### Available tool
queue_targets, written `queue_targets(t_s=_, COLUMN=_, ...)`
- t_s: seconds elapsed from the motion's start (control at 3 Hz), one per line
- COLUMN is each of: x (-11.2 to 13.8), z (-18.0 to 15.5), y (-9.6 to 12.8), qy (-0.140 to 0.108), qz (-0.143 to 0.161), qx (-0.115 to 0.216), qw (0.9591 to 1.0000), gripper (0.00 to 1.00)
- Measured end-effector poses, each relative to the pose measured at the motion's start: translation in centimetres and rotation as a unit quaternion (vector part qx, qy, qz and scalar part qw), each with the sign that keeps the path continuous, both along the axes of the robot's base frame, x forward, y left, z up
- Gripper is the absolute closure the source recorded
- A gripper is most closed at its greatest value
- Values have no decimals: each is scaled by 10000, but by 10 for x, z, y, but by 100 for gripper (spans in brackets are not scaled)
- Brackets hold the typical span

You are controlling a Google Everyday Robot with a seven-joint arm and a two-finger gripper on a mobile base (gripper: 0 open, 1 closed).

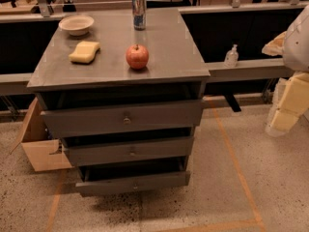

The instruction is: Pick apple

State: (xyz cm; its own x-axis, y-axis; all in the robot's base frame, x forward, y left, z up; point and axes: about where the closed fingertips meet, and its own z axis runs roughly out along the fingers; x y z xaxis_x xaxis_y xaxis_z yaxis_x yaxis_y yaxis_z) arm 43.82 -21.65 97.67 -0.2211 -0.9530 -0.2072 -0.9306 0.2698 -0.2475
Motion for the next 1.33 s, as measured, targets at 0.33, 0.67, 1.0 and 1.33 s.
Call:
queue_targets(t_s=0.33, x=1, z=0, y=0, qy=-21, qz=-16, qx=17, qw=10000, gripper=0)
queue_targets(t_s=0.67, x=13, z=4, y=-2, qy=-214, qz=-184, qx=195, qw=9994, gripper=0)
queue_targets(t_s=1.0, x=66, z=7, y=3, qy=-587, qz=-380, qx=940, qw=9931, gripper=0)
queue_targets(t_s=1.33, x=142, z=1, y=40, qy=-842, qz=-188, qx=2067, qw=9746, gripper=0)
